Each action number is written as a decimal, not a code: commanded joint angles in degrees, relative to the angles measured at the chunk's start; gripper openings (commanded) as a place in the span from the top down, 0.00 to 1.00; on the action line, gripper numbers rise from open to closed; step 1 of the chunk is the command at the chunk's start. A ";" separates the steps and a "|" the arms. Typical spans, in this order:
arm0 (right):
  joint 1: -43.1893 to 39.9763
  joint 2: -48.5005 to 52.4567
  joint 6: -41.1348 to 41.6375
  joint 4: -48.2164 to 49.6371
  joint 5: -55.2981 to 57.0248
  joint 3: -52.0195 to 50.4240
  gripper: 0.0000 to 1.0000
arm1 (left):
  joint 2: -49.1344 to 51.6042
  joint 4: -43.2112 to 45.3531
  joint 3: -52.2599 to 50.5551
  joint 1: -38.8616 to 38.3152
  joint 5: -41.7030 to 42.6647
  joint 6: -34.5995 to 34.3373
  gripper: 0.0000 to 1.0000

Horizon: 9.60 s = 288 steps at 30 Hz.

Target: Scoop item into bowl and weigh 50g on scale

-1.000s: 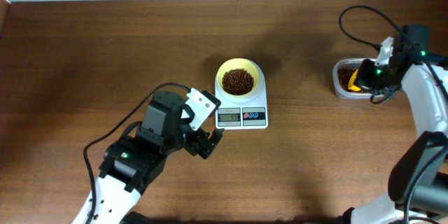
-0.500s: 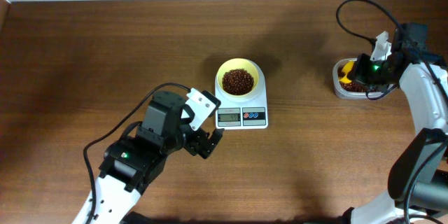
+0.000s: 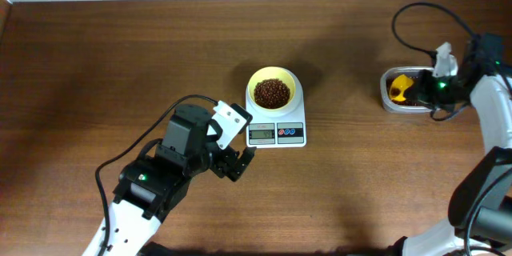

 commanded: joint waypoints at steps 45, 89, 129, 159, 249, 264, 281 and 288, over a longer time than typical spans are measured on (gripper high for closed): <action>31.95 0.37 -27.26 21.73 -23.50 0.11 0.96 | 0.07 0.09 -0.48 -0.24 0.81 0.96 0.01; 31.67 0.37 -48.37 26.14 -21.97 0.11 0.96 | 0.07 0.09 -0.48 -0.24 0.81 0.96 0.01; 31.74 0.37 15.96 23.56 -44.76 0.13 0.96 | 0.07 0.09 -0.46 -0.24 0.81 0.94 0.01; -10.43 0.37 16.17 5.05 -30.05 0.13 0.96 | 0.07 0.07 -0.48 -0.24 0.81 0.94 0.01; 0.83 -12.17 38.23 -3.50 21.97 -3.04 0.01 | 0.07 0.07 -0.48 -0.24 0.81 0.94 0.01; -0.90 -12.37 -8.41 -36.89 11.02 25.38 0.01 | 0.09 0.07 -0.48 -0.24 0.81 0.96 0.01; -0.90 -12.28 -11.28 -35.36 13.16 25.38 0.01 | 0.07 0.07 -0.48 -0.24 0.81 0.94 0.01; -0.90 -12.28 -11.28 -35.36 13.16 25.38 0.01 | 0.09 0.07 -0.48 -0.24 0.81 0.94 0.01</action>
